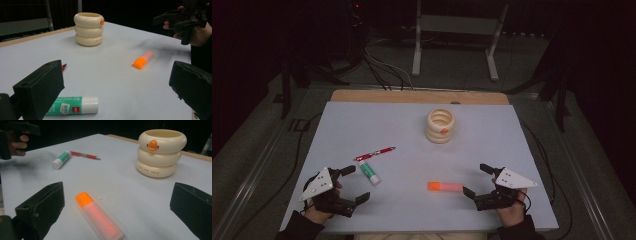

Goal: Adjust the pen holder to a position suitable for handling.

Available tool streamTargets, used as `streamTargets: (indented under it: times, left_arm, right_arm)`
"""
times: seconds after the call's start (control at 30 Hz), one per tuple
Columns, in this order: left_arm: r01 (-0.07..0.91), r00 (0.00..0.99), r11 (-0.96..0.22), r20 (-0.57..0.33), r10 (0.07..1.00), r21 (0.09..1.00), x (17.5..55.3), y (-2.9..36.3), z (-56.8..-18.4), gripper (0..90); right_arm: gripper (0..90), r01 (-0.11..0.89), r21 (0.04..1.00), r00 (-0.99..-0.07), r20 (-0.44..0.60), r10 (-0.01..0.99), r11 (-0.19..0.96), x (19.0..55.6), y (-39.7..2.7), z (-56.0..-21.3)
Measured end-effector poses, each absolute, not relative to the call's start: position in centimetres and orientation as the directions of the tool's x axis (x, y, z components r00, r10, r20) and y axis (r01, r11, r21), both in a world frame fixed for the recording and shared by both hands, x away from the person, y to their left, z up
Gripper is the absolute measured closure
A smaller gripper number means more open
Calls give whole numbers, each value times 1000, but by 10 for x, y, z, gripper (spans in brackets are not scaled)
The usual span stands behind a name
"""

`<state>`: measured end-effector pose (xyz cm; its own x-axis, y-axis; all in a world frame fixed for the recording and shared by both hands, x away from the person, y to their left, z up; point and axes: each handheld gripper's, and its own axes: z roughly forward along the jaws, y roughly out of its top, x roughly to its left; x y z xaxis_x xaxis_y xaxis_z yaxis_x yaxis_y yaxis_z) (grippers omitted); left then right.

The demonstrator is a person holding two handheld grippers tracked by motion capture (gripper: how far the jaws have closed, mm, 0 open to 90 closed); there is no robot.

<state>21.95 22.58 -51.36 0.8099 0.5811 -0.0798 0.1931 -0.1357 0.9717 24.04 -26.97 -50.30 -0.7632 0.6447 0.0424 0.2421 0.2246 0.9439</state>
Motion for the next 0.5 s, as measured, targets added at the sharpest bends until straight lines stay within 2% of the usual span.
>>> streamTargets:
  times: [0.33,0.5]
  left_arm:
    - [195,807,-131,-83,585,972,221,228,-514,3]
    - [203,805,-128,-91,586,971,221,228,-514,3]
  right_arm:
    - [0,244,945,-764,50,643,217,240,-270,-503]
    - [0,298,938,-772,128,622,177,241,-271,-497]
